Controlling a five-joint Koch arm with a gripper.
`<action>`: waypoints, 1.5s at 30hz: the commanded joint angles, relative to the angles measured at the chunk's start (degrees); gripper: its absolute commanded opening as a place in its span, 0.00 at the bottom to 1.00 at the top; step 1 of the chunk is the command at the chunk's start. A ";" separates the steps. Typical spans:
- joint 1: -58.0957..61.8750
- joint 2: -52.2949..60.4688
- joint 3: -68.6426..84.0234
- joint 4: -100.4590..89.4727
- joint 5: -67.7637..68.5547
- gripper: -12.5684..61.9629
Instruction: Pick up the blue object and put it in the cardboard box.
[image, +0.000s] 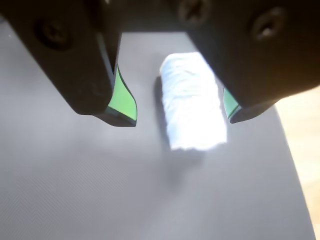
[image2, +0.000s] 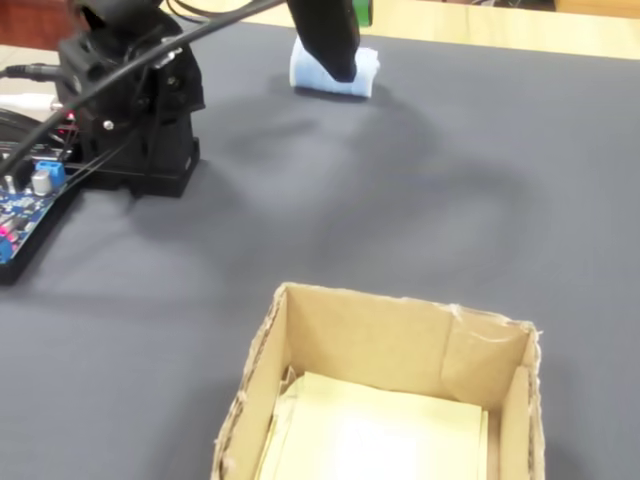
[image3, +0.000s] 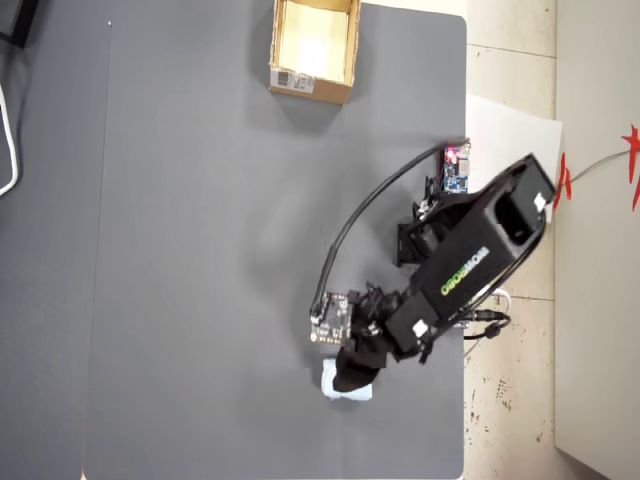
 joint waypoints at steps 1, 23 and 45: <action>-0.62 0.35 -4.83 -0.09 5.36 0.63; -4.92 -18.19 -9.05 -2.46 1.32 0.55; 4.92 -9.23 -13.18 -16.44 -14.68 0.30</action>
